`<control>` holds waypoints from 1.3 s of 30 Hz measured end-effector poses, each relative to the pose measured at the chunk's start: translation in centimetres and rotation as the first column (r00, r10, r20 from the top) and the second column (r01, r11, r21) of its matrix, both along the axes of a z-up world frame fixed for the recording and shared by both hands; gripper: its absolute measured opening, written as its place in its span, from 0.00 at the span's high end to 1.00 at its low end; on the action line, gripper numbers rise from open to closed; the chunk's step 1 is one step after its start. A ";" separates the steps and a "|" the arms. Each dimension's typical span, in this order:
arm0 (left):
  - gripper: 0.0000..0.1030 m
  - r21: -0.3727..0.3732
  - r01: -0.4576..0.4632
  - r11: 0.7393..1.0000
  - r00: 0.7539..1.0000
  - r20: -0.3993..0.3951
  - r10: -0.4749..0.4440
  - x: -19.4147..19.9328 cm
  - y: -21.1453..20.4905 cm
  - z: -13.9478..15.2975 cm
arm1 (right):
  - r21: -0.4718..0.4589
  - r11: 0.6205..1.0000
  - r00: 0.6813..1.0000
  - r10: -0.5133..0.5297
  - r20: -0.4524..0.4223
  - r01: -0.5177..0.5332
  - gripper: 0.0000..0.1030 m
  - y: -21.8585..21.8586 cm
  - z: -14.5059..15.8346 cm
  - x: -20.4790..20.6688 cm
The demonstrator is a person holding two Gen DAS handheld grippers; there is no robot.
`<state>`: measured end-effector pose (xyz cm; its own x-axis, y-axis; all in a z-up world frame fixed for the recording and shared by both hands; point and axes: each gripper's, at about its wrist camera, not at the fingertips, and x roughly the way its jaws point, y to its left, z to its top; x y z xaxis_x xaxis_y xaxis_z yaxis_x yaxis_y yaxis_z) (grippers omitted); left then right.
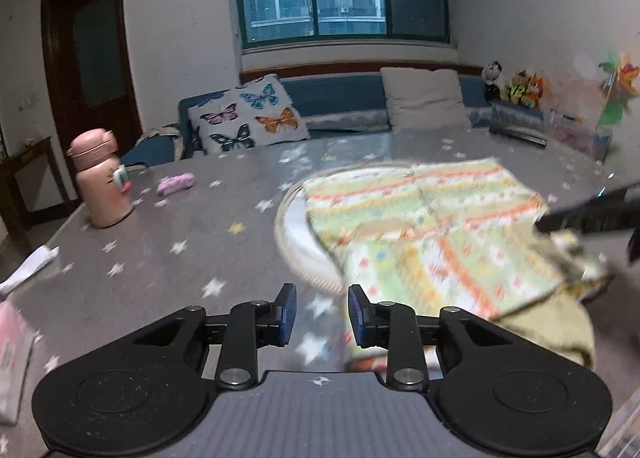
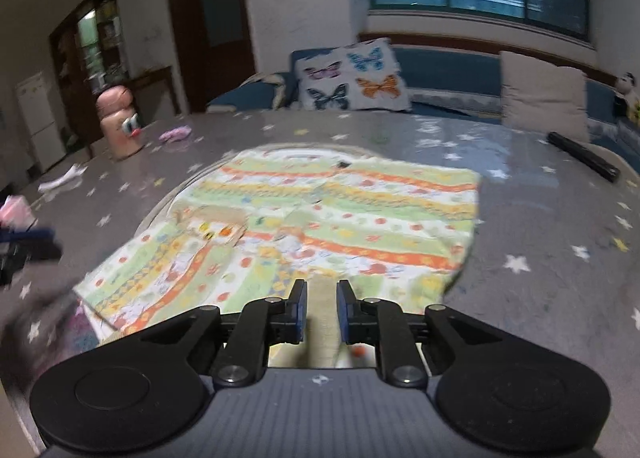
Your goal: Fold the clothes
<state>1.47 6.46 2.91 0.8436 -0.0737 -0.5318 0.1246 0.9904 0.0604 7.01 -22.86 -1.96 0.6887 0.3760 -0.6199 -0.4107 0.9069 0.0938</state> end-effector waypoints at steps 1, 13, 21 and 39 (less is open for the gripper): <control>0.70 -0.001 0.015 1.000 1.000 -0.002 -0.015 0.6 -0.6 -0.1 | -0.015 1.000 1.000 0.011 -0.009 -0.011 0.84 0.4 -0.5 0.3; 0.70 0.057 0.128 0.990 0.987 -0.102 -0.121 7.2 -5.1 -3.6 | -0.034 0.999 0.999 0.032 -0.019 -0.032 0.83 0.5 -1.4 1.5; 0.69 0.110 0.153 0.982 0.985 -0.095 -0.143 5.5 -4.9 -3.9 | -0.062 0.988 0.989 0.144 0.018 -0.142 0.63 0.1 0.3 -1.4; 0.43 0.464 0.418 0.781 0.893 -0.050 -0.447 -4.3 -7.9 -5.4 | -0.200 0.952 0.971 0.239 0.014 -0.231 0.46 -1.3 0.7 -6.7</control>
